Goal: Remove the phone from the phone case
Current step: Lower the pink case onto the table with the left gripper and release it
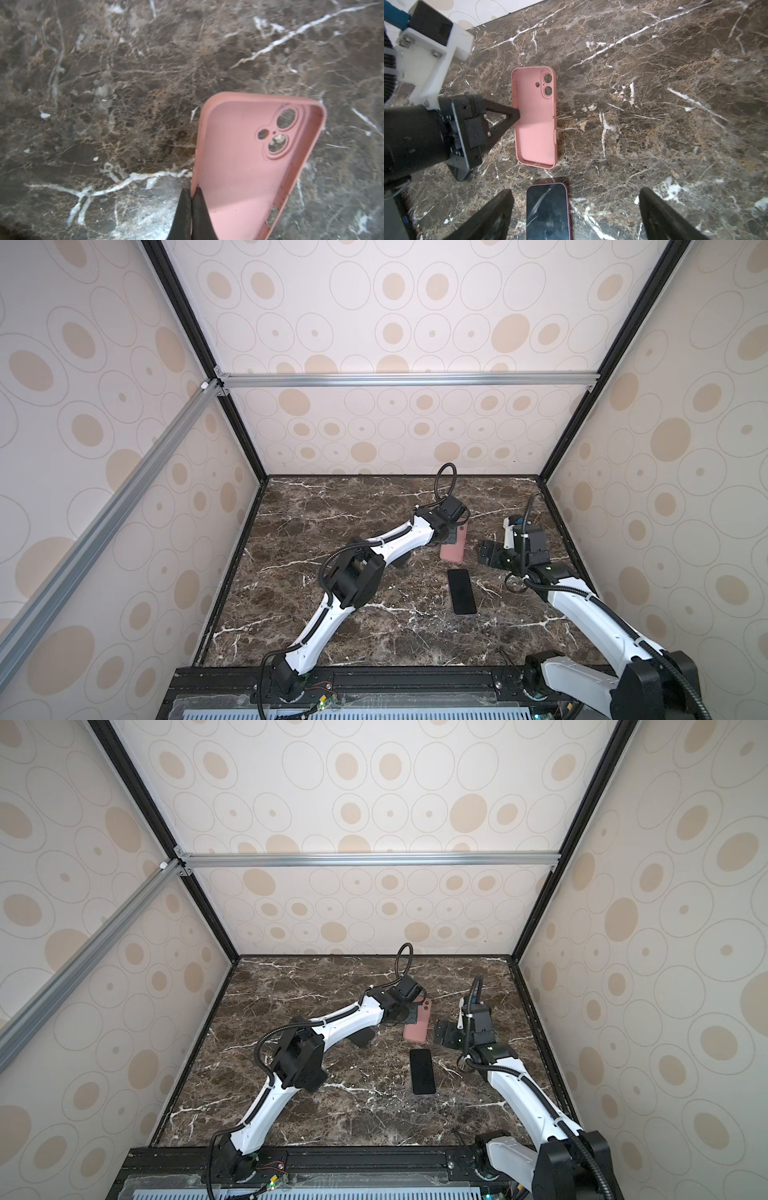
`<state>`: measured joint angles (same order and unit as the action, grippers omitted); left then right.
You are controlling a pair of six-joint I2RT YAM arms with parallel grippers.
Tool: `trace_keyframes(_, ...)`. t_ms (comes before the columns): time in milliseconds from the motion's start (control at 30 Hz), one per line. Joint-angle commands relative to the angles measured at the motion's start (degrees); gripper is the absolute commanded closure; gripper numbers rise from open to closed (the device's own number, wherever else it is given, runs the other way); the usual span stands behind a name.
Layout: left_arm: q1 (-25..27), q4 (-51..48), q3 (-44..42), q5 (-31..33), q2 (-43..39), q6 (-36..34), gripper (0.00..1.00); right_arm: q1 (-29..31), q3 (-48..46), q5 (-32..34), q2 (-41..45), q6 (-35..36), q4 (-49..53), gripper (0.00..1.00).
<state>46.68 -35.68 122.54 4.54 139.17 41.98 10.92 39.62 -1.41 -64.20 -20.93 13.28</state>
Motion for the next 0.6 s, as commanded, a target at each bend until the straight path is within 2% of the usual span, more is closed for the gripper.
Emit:
trace_keyframes(0,-1.1,-1.9,3.7,-1.5,1.6,4.8,1.0,0.2,1.5,-1.6,-1.9,0.7,-2.2,0.03)
trace_keyframes(367,-2.4,0.0,6.5,-6.5,5.5,8.5,1.0,0.2,1.4,-2.3,-4.7,0.9,-2.4,0.03)
trace_keyframes(567,-2.4,1.1,6.2,-7.0,4.7,9.1,0.8,0.2,1.2,-1.0,-3.4,1.2,-1.7,0.03)
